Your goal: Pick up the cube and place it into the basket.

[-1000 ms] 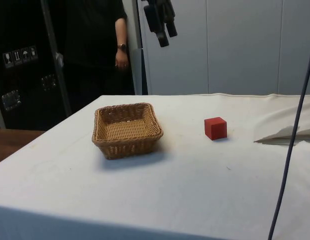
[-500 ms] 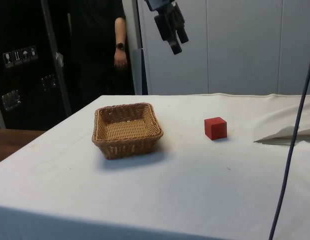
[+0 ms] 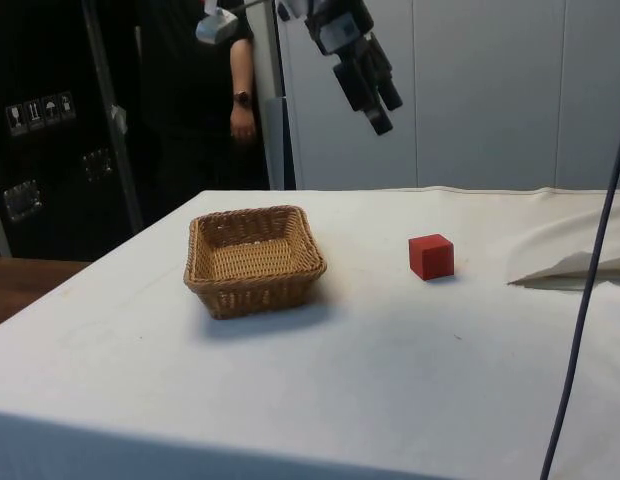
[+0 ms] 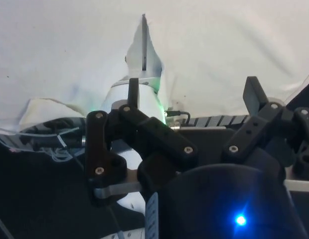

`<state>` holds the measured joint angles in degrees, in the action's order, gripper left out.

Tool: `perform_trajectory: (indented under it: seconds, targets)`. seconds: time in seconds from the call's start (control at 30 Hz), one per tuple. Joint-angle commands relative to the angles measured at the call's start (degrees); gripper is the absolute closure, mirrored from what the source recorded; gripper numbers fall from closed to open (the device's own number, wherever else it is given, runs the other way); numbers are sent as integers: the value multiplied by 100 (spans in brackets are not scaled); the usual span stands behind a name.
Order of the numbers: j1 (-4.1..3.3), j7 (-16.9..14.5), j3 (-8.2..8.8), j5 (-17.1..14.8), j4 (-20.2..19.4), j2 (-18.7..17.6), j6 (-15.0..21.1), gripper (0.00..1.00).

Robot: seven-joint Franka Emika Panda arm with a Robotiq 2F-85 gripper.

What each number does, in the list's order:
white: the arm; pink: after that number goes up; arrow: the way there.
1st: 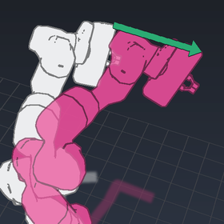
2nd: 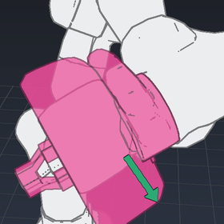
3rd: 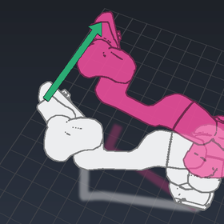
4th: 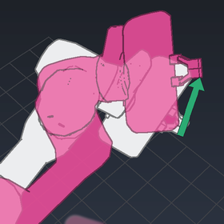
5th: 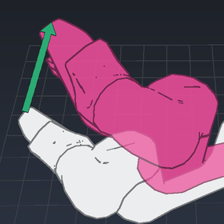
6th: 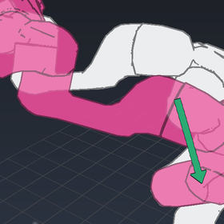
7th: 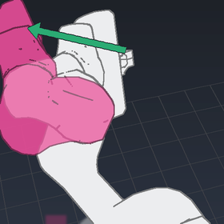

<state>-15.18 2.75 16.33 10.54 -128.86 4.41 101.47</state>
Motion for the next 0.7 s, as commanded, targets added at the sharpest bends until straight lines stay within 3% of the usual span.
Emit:
perform_trajectory:
  seconds: [0.0,0.3,0.67]
  targets:
    - [6,6,6,11,-69,-17,34,0]
    - [6,0,23,0,-241,-149,69,0]
    - [29,-52,206,23,-550,-332,504,0]
